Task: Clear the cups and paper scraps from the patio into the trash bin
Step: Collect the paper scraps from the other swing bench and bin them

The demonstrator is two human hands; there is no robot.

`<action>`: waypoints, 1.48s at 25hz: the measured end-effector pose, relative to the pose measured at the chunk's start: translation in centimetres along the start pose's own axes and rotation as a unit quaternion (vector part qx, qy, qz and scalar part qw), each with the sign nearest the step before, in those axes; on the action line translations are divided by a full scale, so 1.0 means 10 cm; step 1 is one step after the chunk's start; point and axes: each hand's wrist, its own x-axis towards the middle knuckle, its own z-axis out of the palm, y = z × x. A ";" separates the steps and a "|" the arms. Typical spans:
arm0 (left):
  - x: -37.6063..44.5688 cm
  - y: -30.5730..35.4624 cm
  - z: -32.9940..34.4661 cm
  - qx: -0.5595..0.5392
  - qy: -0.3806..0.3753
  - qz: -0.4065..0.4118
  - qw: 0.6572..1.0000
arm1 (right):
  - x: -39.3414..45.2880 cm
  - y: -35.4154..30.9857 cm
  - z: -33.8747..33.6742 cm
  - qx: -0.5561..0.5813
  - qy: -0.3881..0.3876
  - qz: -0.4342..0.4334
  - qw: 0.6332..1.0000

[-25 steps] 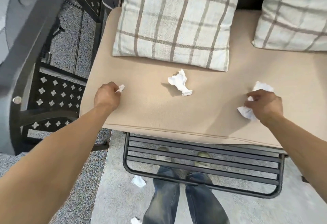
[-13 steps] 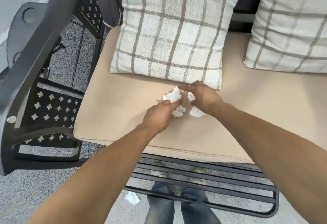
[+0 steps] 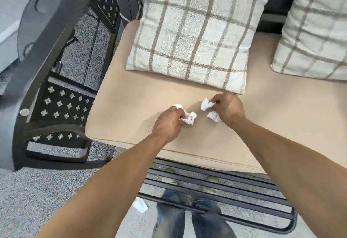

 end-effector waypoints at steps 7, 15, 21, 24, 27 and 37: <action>-0.62 0.40 -0.74 -0.065 0.070 0.027 0.995 | -0.96 -0.16 -0.86 0.164 0.078 0.035 0.983; -1.54 0.99 -1.87 -0.164 0.169 0.076 0.969 | -1.78 -1.22 -2.01 0.105 0.163 -0.072 0.978; -2.17 1.06 -2.30 -0.195 0.245 0.063 0.948 | -2.25 -1.87 -2.36 0.071 0.185 -0.125 0.972; -2.46 1.05 -2.41 -0.199 0.298 0.041 0.933 | -2.41 -2.11 -2.41 0.042 0.175 -0.185 0.966; -2.82 1.03 -2.41 -0.181 0.357 0.003 0.916 | -2.59 -2.26 -2.43 0.035 0.150 -0.246 0.957; -4.60 0.93 -1.65 -0.203 0.510 -0.169 0.818 | -3.47 -2.53 -1.99 0.053 0.027 -0.441 0.895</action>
